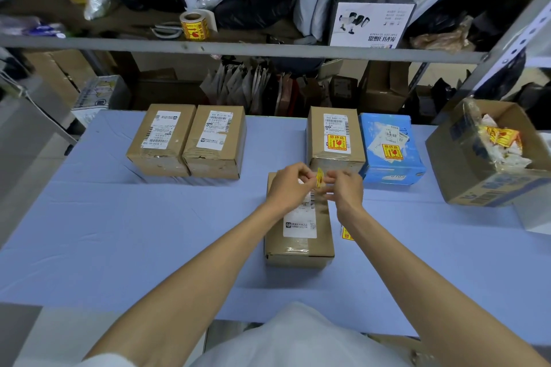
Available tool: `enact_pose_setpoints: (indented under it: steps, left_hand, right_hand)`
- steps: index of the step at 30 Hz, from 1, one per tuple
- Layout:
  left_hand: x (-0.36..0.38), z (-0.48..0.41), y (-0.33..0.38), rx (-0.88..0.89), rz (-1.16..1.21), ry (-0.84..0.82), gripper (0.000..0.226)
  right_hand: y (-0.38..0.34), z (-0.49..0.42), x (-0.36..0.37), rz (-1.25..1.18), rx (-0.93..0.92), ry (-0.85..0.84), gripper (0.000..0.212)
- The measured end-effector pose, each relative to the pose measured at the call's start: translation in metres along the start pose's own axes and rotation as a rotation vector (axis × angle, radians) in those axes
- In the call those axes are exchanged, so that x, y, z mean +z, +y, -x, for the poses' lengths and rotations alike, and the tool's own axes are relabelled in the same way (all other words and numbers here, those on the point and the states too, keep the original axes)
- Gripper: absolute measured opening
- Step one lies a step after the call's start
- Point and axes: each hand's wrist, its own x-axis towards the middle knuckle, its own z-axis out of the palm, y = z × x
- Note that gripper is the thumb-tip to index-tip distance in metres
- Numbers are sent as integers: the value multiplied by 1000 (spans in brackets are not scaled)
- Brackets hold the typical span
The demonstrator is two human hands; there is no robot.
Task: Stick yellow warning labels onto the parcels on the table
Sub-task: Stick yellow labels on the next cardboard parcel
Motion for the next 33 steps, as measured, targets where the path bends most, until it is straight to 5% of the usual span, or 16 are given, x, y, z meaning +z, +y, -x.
enact_pose_setpoints:
  steps: [7, 22, 25, 29, 33]
  left_hand:
    - [-8, -3, -11, -226, 312, -51, 7]
    - [-8, 20, -30, -361, 245, 40, 12]
    - [-5, 31, -33, -351, 235, 57, 9]
    - [-2, 45, -31, -386, 217, 89, 10]
    - [2, 55, -32, -414, 187, 117, 8]
  right_hand:
    - [1, 4, -8, 116, -66, -134, 9]
    - [18, 15, -11, 211, -147, -172, 7]
    - [26, 23, -12, 245, -159, -151, 14]
    - [29, 32, -16, 280, -138, -112, 51]
    - [33, 36, -20, 338, -172, -148, 53]
